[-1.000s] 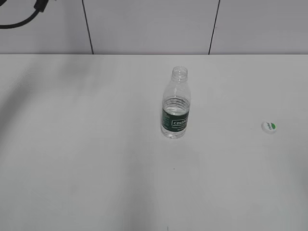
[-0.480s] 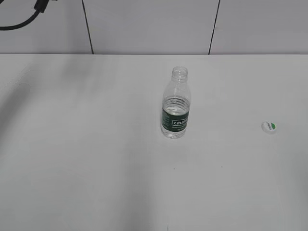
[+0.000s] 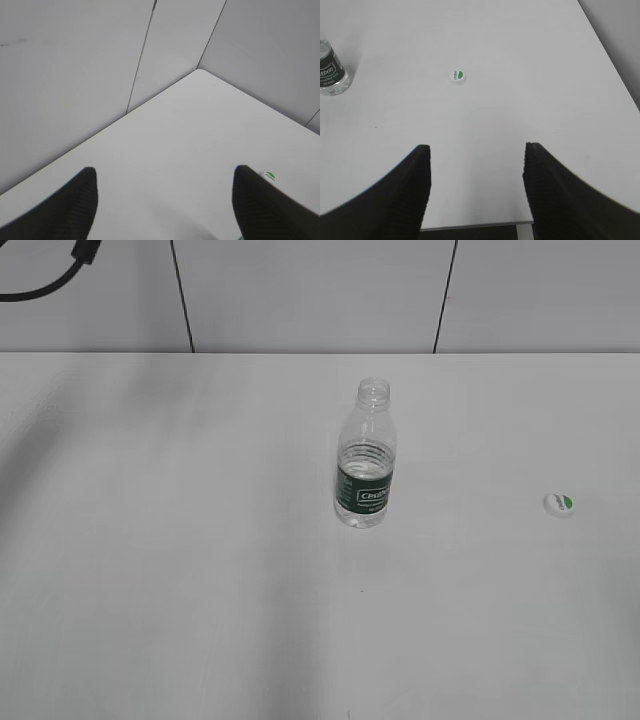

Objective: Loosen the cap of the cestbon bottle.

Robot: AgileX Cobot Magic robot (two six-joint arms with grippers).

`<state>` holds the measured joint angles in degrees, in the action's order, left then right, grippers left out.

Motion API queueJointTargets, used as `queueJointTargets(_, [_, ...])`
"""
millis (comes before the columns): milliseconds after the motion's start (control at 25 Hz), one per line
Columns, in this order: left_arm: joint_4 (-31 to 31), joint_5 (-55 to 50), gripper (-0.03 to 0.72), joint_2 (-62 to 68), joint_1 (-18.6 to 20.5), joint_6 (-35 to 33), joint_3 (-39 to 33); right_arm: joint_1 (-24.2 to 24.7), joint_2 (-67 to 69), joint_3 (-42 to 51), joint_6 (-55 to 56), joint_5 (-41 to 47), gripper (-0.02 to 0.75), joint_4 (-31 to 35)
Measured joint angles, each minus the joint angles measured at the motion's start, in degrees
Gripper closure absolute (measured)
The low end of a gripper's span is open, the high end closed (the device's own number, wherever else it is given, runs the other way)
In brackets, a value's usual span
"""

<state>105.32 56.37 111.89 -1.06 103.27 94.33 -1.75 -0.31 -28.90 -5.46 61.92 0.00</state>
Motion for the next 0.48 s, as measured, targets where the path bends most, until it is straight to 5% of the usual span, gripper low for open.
queueJointTargets(200, [-0.72,-3.93,0.189,-0.07,-0.36,0.06,0.0,0.0,0.0,0.0,0.0,0.0,0.279,0.0])
queueJointTargets(480, [-0.03,-28.54,0.189,-2.56,-6.16,0.41,-2.32,0.0,0.0,0.0,0.0,0.0,0.279,0.0])
